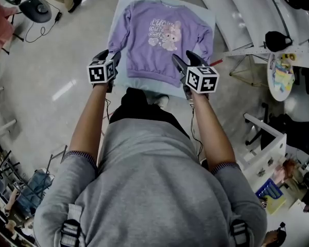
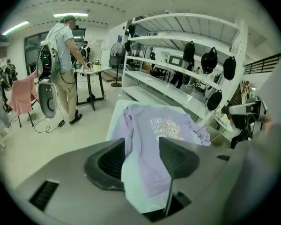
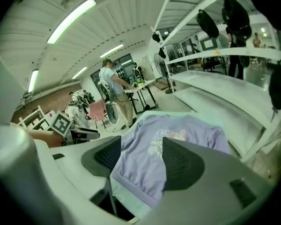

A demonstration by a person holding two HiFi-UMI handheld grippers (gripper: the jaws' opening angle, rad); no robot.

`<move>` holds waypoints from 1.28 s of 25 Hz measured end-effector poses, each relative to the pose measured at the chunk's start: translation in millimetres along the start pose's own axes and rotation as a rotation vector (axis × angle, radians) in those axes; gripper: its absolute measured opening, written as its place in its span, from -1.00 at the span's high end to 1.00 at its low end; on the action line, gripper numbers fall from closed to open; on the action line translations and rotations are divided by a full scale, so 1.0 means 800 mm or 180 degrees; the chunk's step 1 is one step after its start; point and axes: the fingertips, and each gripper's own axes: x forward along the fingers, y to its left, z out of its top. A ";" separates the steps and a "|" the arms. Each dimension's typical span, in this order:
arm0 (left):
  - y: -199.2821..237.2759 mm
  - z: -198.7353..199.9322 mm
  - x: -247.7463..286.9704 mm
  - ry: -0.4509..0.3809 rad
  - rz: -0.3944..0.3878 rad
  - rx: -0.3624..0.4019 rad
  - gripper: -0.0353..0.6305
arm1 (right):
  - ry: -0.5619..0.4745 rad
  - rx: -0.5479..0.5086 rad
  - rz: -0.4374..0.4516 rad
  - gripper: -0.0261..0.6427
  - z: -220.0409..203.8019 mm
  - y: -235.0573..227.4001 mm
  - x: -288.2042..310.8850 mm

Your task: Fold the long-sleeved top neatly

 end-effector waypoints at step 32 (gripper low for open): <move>0.120 -0.121 0.192 0.1090 -0.0144 -0.0331 0.18 | 0.0663 -0.0202 0.0199 0.03 -0.033 0.115 0.264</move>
